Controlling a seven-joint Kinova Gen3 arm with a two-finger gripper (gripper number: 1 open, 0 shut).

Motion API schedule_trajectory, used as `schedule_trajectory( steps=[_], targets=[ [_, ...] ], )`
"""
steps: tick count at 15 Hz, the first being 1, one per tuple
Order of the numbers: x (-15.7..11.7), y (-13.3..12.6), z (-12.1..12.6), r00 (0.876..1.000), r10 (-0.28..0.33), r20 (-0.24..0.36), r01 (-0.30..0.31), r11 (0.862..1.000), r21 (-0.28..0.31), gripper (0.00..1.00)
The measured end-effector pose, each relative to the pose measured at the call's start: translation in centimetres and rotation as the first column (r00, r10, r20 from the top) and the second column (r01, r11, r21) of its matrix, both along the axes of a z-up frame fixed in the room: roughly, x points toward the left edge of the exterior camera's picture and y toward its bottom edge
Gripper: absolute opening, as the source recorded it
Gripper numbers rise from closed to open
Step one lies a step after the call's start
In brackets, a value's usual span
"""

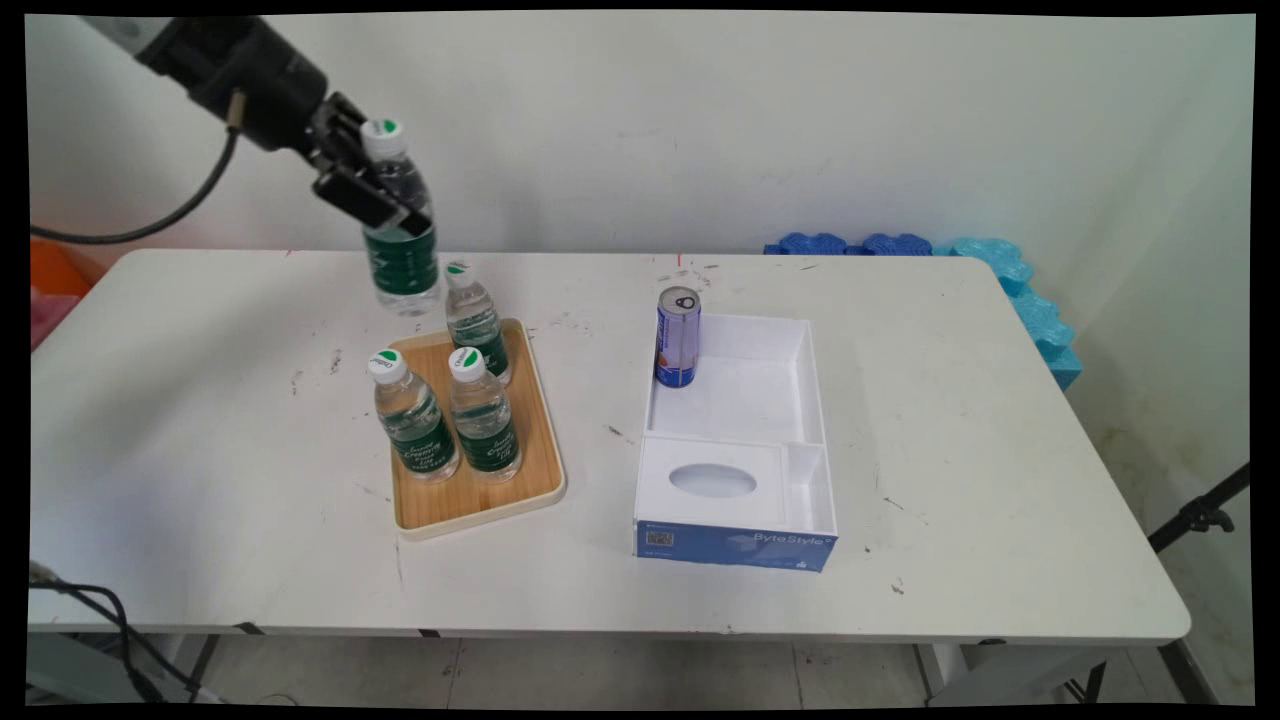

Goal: Place the picked object on the tray

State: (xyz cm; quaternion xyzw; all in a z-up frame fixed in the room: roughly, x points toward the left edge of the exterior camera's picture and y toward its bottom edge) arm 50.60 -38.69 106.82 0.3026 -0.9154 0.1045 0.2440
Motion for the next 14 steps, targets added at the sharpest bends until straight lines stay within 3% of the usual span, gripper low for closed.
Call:
schedule_trajectory(
  steps=[7, 14],
  targets=[
    [3.7, 0.7, -3.6, 1.000, 0.026, 0.005, -0.026, 1.000, -0.004, 0.00],
    [4.6, 0.4, -9.4, 0.999, 0.051, -0.008, -0.051, 0.998, -0.028, 0.00]
  ],
)
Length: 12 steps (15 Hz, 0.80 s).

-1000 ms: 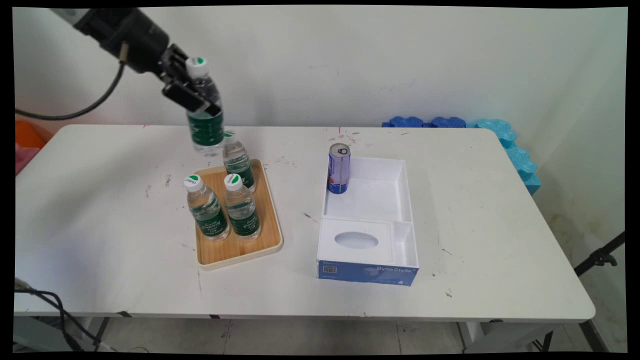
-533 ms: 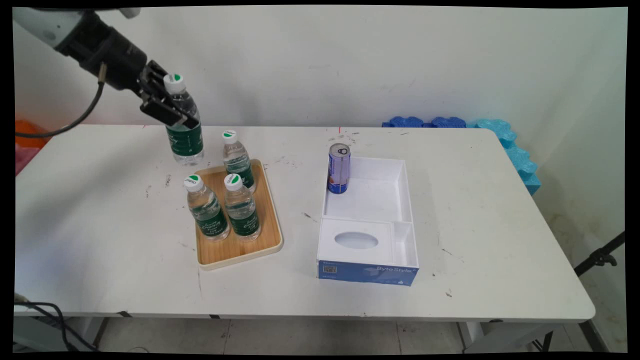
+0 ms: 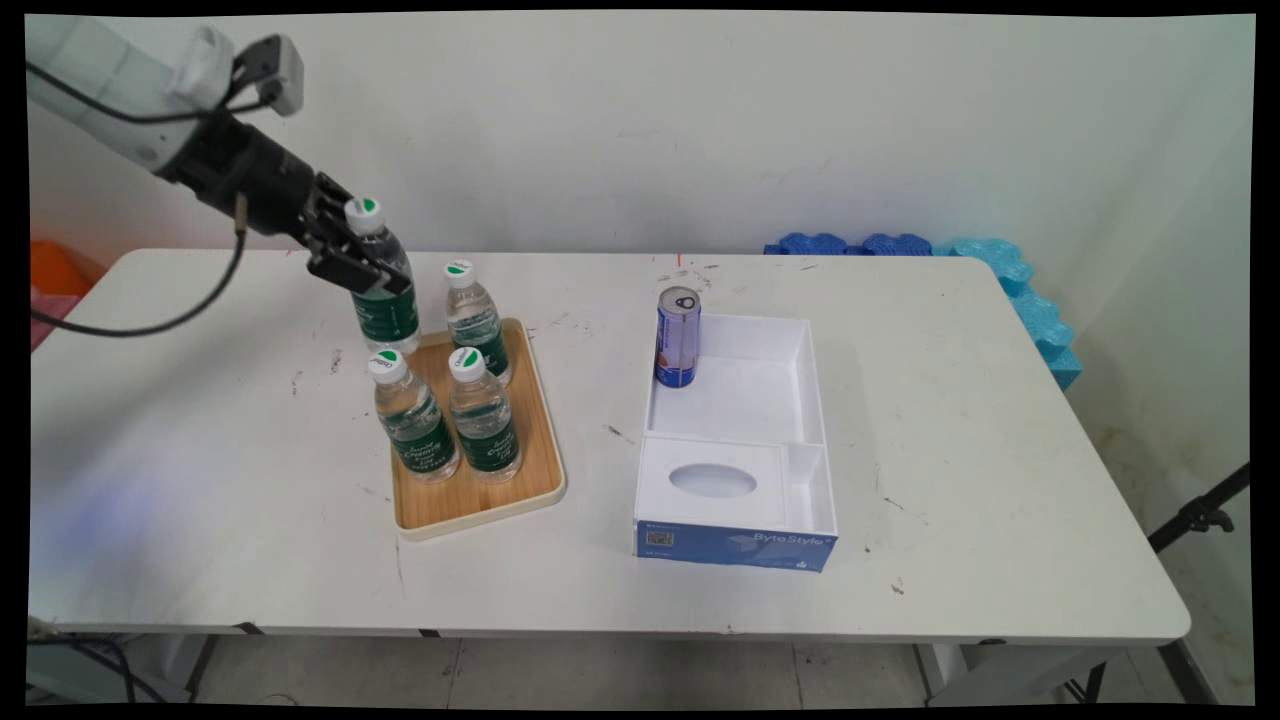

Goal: Place the picked object on the tray

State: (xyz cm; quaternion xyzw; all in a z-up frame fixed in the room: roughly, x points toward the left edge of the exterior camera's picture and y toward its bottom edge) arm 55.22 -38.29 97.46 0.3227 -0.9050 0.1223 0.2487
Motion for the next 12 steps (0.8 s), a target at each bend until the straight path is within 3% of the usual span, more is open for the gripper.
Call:
schedule_trajectory(
  steps=[12],
  targets=[
    [0.4, -1.2, -7.9, 0.999, 0.029, -0.042, -0.031, 0.999, -0.029, 0.00]
  ],
)
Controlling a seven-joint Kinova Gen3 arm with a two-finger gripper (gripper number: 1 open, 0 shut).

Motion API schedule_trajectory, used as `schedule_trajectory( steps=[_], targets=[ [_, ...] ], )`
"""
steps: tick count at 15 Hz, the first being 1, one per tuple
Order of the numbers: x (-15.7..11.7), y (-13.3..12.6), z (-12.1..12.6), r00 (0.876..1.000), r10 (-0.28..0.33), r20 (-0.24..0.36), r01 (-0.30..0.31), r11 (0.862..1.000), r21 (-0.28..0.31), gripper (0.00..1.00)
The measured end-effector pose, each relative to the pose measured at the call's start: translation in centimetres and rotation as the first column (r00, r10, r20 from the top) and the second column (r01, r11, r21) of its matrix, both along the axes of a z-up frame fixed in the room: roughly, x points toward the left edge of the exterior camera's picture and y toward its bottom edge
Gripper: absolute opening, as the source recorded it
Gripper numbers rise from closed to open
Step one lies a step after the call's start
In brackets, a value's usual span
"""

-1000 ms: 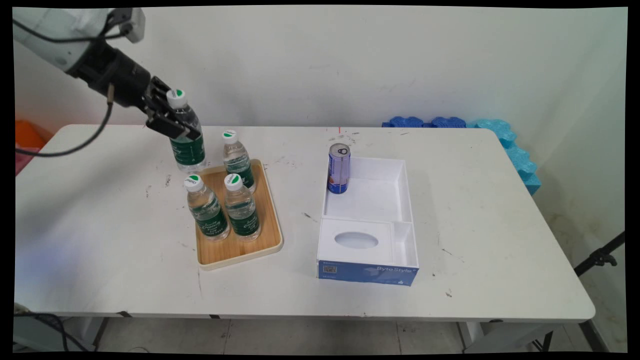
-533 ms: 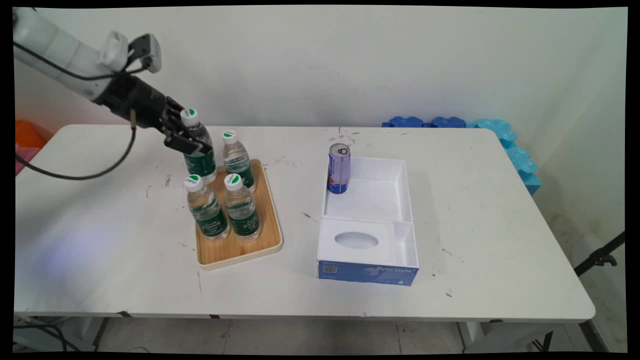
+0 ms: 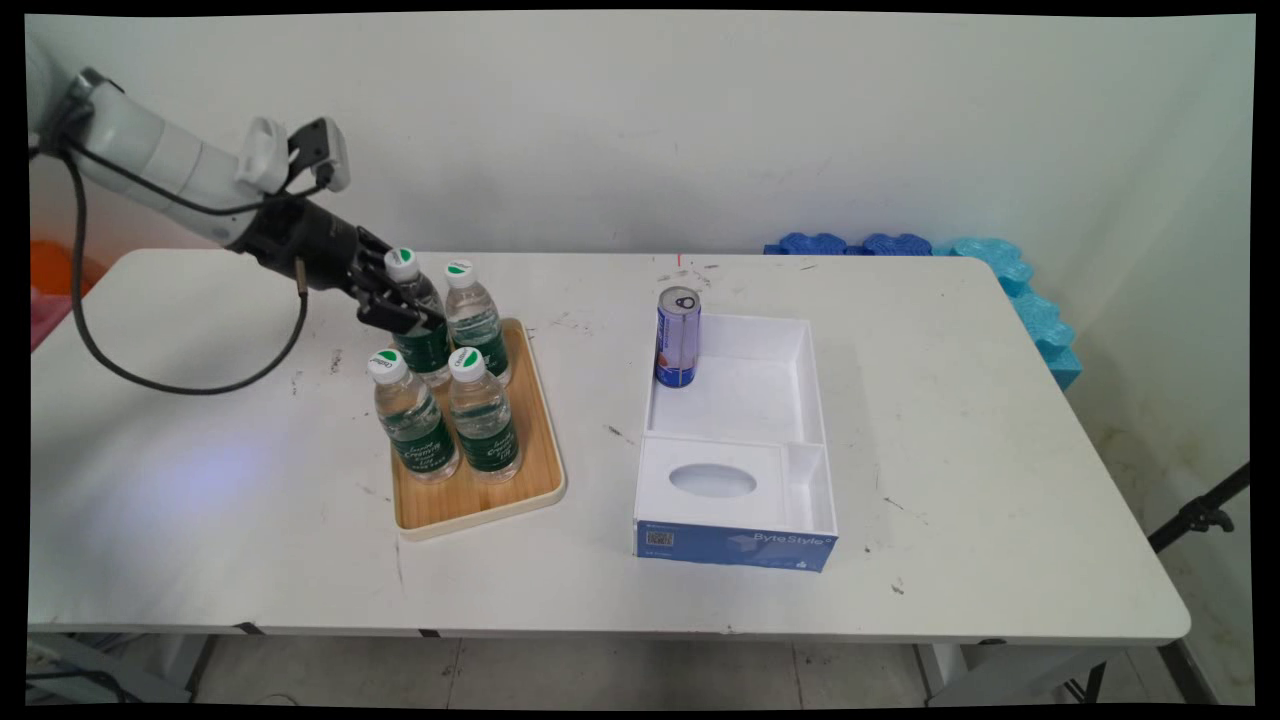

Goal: Place the picked object on the tray

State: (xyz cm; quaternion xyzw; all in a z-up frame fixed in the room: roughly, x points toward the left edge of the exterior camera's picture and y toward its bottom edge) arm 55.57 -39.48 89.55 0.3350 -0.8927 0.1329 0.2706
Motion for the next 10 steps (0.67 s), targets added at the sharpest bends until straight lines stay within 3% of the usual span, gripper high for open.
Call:
schedule_trajectory(
  steps=[6, 7, 10],
  targets=[
    [0.5, -0.3, -2.6, 1.000, -0.003, -0.020, 0.003, 1.000, -0.005, 0.00],
    [0.5, -0.4, -2.9, 1.000, -0.004, -0.025, 0.004, 1.000, -0.006, 1.00],
    [0.6, -0.4, -3.2, 0.999, -0.007, -0.032, 0.006, 1.000, -0.012, 1.00]
  ],
)
